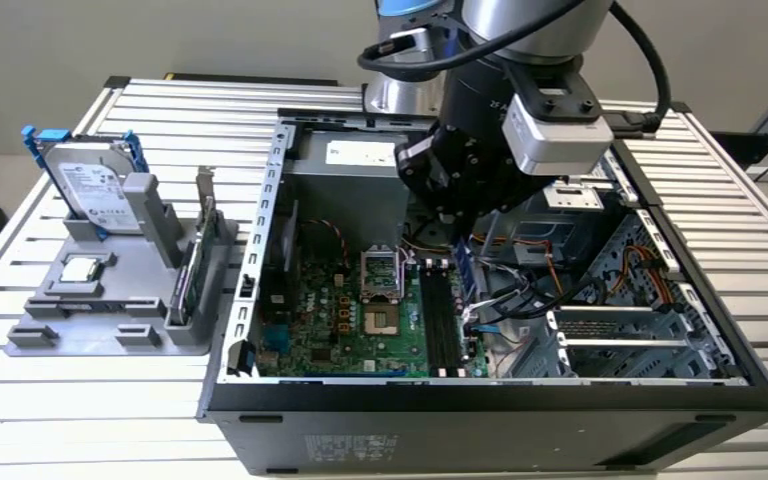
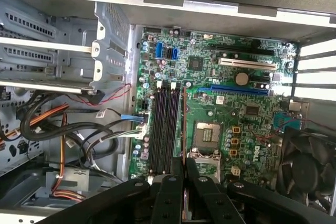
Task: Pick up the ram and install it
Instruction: 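Insert the ram into the slot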
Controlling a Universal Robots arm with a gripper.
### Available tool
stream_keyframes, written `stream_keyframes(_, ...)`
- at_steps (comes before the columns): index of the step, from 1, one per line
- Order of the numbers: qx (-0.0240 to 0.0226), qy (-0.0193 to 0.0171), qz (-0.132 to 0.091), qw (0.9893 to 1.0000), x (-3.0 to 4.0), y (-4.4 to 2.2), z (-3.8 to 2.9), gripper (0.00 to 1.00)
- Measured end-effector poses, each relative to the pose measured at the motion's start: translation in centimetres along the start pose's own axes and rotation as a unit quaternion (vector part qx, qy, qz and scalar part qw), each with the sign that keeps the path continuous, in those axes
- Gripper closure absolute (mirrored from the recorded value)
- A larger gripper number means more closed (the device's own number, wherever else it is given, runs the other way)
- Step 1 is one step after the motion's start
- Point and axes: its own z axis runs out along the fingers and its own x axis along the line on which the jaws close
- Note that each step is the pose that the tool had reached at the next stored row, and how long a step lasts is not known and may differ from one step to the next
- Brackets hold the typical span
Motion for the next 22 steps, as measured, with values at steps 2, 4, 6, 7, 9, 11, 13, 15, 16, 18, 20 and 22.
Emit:
stream_keyframes(2,0.0001,0.0,0.0,1.0,0.0,0.0,0.08,1.0)
stream_keyframes(4,0.0,0.0,0.0,1.0,0.0,0.0,0.15,1.0)
stream_keyframes(6,0.0,0.0,0.0,1.0,0.0,0.0,0.21,1.0)
stream_keyframes(7,0.0,0.0,0.0,1.0,0.0,0.0,0.24,1.0)
stream_keyframes(9,0.0001,0.0,0.0,1.0,0.0,0.01,0.32,1.0)
stream_keyframes(11,0.0001,0.0,0.0,1.0,0.01,0.01,0.42,1.0)
stream_keyframes(13,0.0,0.0,0.0,1.0,0.01,0.01,0.48,1.0)
stream_keyframes(15,0.0,0.0,0.0,1.0,0.01,0.01,0.49,1.0)
stream_keyframes(16,0.0,0.0,0.0,1.0,0.01,0.01,0.5,1.0)
stream_keyframes(18,0.0001,0.0,0.0,1.0,0.02,0.01,0.5,1.0)
stream_keyframes(20,0.0,0.0,0.0,1.0,0.02,0.01,0.51,1.0)
stream_keyframes(22,0.0001,0.0,0.0,1.0,0.02,0.01,0.52,1.0)
